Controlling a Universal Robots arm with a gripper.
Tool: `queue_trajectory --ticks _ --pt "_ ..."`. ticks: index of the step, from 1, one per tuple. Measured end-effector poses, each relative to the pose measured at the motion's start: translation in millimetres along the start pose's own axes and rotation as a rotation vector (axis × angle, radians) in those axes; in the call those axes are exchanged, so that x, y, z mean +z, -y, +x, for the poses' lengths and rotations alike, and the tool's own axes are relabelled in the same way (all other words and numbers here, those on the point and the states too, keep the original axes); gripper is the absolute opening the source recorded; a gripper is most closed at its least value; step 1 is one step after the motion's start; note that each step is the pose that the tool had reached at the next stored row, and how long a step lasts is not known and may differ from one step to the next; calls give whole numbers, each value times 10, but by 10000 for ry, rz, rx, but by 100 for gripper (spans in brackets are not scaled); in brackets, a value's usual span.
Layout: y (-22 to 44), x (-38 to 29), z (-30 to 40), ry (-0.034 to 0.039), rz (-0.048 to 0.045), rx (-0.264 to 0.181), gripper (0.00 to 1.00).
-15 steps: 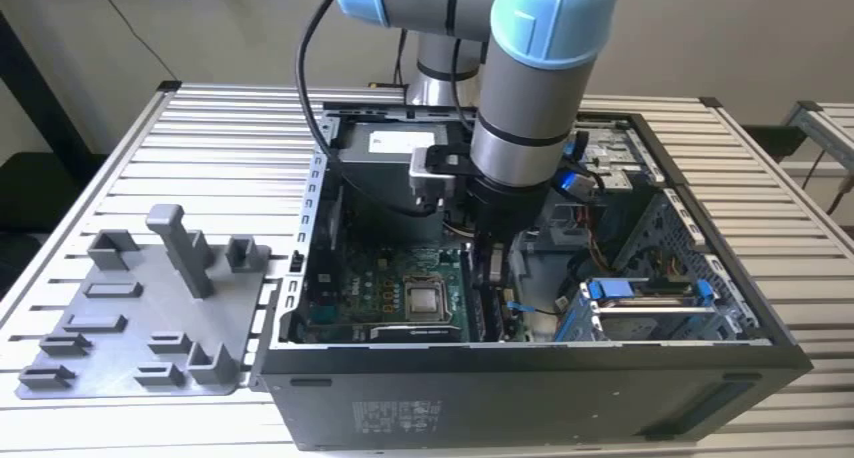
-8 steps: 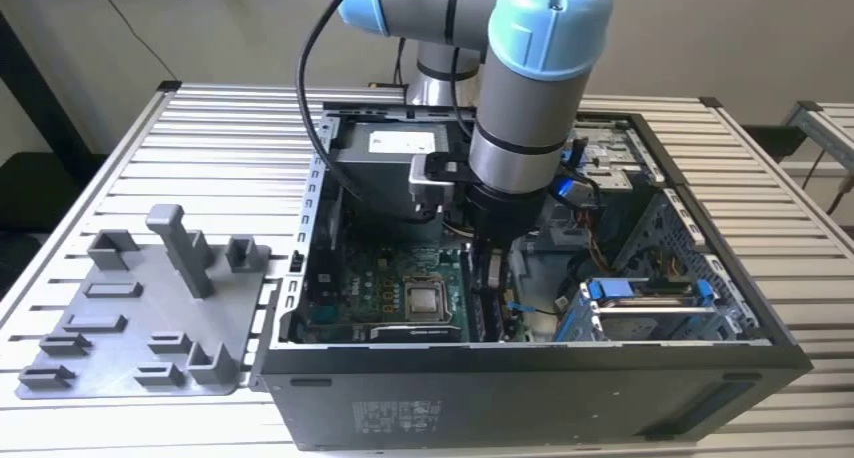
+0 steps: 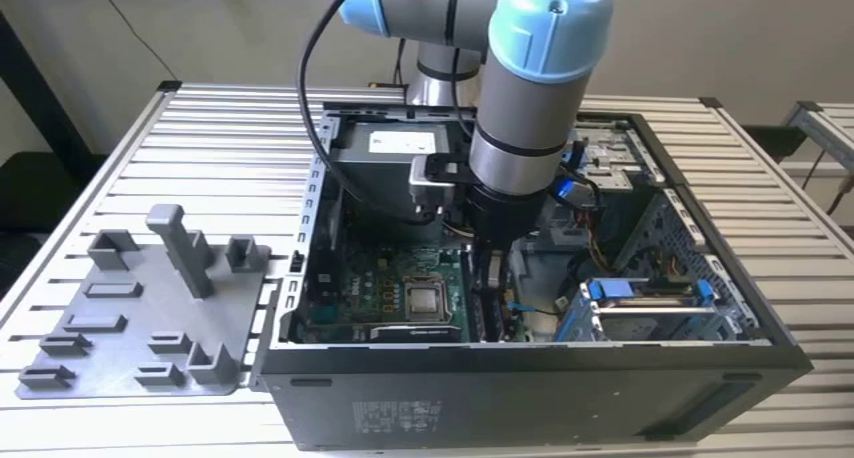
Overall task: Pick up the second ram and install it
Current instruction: 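Press down the second ram until it locks into place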
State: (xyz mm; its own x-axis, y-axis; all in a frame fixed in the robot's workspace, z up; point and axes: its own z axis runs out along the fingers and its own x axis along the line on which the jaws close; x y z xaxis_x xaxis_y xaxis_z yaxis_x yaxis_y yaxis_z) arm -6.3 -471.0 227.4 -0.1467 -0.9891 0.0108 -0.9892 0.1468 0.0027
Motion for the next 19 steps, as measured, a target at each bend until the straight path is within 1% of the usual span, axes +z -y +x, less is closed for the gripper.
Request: queue_trajectory --ticks 3,12,19 --pt "0 -71 2 -6 0 -1 11" --pt "0 -222 4 -7 -1 -1 11" --pt "-1 -374 5 -6 -1 -1 11"
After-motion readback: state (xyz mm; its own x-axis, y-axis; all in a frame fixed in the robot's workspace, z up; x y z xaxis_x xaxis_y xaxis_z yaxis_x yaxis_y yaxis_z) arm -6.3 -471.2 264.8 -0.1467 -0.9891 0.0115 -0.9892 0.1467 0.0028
